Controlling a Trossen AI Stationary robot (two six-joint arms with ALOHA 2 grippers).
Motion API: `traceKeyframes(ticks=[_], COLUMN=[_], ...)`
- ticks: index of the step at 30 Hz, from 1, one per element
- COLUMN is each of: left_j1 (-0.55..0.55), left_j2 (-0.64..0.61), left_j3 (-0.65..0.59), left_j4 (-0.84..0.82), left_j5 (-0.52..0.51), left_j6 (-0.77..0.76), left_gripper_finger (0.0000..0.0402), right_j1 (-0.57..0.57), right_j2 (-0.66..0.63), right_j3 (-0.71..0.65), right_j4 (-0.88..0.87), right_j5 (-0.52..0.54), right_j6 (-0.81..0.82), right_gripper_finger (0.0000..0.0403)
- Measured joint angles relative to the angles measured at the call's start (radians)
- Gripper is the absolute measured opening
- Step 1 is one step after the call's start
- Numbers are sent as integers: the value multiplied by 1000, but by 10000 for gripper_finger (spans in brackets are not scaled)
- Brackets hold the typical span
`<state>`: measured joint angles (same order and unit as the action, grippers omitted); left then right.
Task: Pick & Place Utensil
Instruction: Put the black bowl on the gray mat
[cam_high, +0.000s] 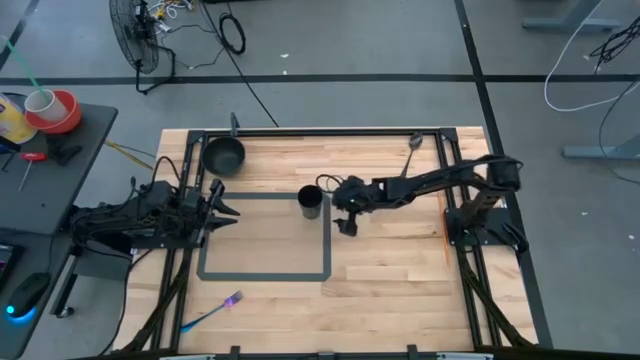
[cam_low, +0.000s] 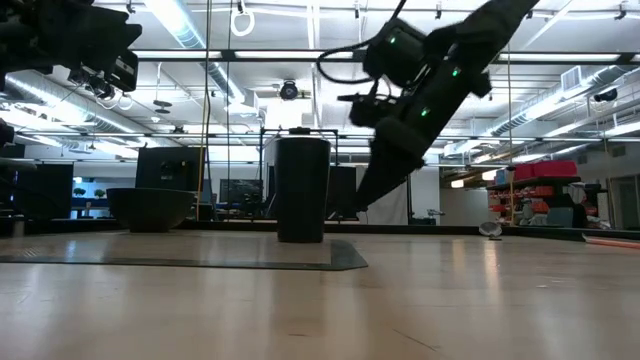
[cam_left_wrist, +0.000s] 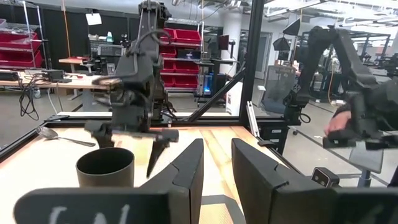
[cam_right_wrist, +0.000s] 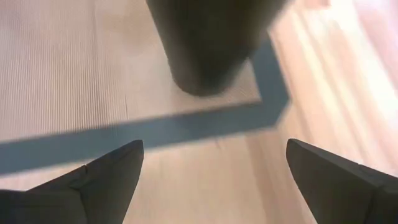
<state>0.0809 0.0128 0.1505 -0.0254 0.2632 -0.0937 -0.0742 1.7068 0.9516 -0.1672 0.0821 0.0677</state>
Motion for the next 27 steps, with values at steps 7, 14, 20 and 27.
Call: traceKeyframes(ticks=[7, 14, 20, 27], left_j1=[0, 0, 0, 0], left_j2=[0, 0, 0, 0], left_j3=[0, 0, 0, 0], left_j4=[0, 0, 8, 19], left_j5=[0, 0, 0, 0], left_j6=[0, 0, 1, 0], left_gripper_finger=[87, 87, 87, 87], right_j1=[0, 0, 0, -1], right_j2=[-181, -304, -331, -331], right_j3=[-1, 0, -1, -1], right_j4=[-102, -101, -71, -24], right_j5=[15, 10, -9, -12], right_j6=[-8, -15, -13, 0], right_gripper_finger=[398, 398, 398, 398])
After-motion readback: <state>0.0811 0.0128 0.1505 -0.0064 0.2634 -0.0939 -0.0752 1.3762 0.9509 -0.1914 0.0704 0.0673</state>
